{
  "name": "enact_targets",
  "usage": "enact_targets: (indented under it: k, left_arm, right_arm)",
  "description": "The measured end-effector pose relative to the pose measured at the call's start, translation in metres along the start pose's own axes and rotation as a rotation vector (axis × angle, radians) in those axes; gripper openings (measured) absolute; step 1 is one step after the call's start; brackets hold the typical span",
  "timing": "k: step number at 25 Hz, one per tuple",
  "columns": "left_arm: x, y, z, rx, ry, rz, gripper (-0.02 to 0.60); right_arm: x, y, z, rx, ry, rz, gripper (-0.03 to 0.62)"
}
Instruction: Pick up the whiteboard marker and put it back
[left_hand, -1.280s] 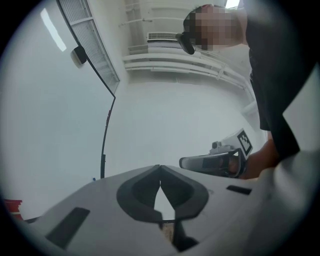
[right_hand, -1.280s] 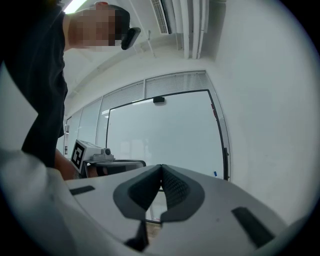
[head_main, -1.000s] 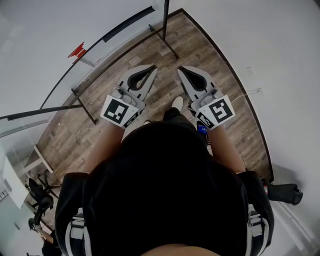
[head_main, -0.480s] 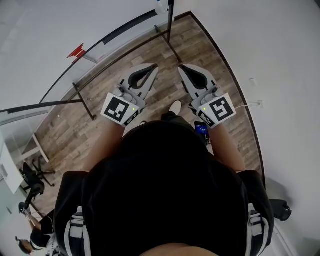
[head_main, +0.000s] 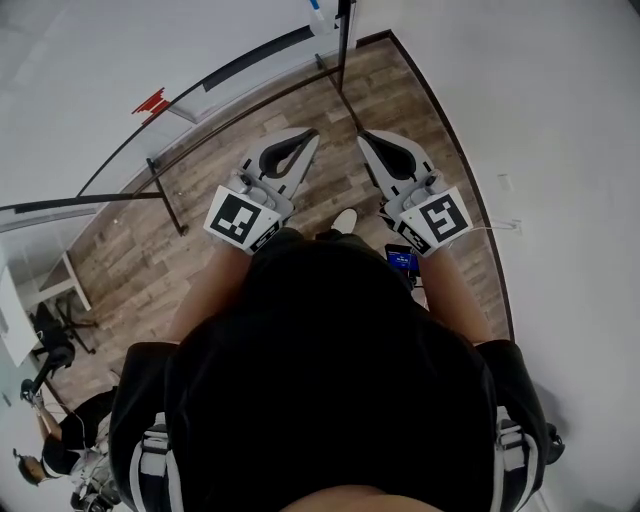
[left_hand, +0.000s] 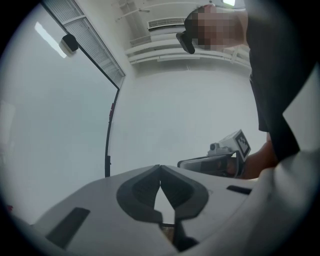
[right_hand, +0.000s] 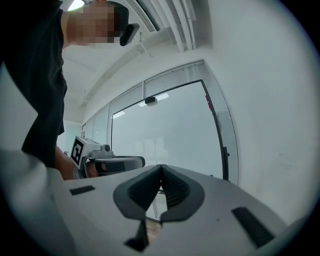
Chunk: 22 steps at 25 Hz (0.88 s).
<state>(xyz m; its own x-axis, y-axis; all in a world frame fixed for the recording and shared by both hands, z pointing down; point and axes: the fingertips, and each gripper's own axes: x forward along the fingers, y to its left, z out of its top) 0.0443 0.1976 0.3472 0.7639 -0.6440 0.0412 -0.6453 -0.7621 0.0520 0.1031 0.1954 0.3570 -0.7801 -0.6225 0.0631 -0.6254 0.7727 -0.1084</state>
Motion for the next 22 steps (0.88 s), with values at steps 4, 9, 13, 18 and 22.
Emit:
enact_targets:
  k: [4, 9, 13, 18, 22]
  left_arm:
    - [0.007, 0.000, -0.001, 0.002, 0.006, 0.017, 0.005]
    - [0.015, 0.005, 0.000, 0.004, 0.010, 0.031, 0.005]
    - [0.021, 0.018, -0.003, -0.002, 0.012, 0.032, 0.005]
    - [0.031, 0.041, -0.005, -0.003, -0.001, 0.017, 0.005]
    - [0.044, 0.063, 0.001, 0.000, -0.014, 0.006, 0.005]
  right_arm:
    - [-0.002, -0.007, -0.001, 0.006, 0.004, 0.013, -0.002]
    - [0.004, -0.018, -0.005, 0.017, 0.015, 0.026, -0.002]
    - [0.016, -0.027, -0.006, 0.018, 0.024, 0.030, -0.002]
    - [0.039, -0.038, -0.004, 0.000, 0.030, 0.019, -0.002]
    - [0.056, -0.051, 0.004, -0.009, 0.034, 0.008, -0.002]
